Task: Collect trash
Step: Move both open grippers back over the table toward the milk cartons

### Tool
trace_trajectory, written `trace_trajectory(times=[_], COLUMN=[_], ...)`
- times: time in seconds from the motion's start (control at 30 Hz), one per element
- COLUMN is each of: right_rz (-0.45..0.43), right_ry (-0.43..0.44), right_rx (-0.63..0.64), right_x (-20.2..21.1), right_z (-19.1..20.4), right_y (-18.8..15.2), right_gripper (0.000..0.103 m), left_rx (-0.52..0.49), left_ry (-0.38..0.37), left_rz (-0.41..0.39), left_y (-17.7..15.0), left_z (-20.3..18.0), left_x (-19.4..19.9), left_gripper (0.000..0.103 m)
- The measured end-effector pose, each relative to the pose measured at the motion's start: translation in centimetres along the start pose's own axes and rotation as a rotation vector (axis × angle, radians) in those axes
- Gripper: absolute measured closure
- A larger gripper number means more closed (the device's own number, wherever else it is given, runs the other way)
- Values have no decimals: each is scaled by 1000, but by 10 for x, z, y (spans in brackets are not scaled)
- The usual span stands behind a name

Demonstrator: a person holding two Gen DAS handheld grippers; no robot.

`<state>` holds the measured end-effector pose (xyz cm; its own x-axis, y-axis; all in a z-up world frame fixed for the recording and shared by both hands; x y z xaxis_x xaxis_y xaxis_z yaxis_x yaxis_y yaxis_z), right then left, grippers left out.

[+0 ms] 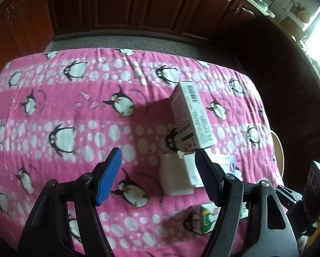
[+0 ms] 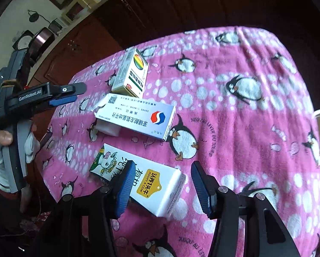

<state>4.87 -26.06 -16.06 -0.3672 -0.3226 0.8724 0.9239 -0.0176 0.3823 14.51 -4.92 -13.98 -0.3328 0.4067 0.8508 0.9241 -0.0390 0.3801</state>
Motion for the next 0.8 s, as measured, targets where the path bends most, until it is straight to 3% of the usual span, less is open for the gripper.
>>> trace_trajectory(times=[0.13,0.47,0.8], right_rz=[-11,-22,20], right_ry=[11,6,34], right_rx=[8,-16,158], right_x=[6,2,-10], right_z=[1,3,25], right_y=[-1,9,0], right_gripper=[43,43,28], left_rx=[4,47,55], left_ry=[-7,6,12], left_rz=[13,14,49], left_y=[-3,-3,-19], left_z=[-3,8,17], left_x=[-6,-8,-10], left_gripper=[33,33,33])
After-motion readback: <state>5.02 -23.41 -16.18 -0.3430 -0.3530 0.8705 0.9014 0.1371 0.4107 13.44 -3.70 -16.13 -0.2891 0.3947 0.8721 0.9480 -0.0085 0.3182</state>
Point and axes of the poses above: each gripper's, at about its wrist camera, not at the fingertips, and x roughly against the way its jaws point, z to its left, y to its top, the point moved 6 cm from there along -x, roughly the way its jaws point, and after that the axes turned 7 degrees about -y, right-handed, at the moved point
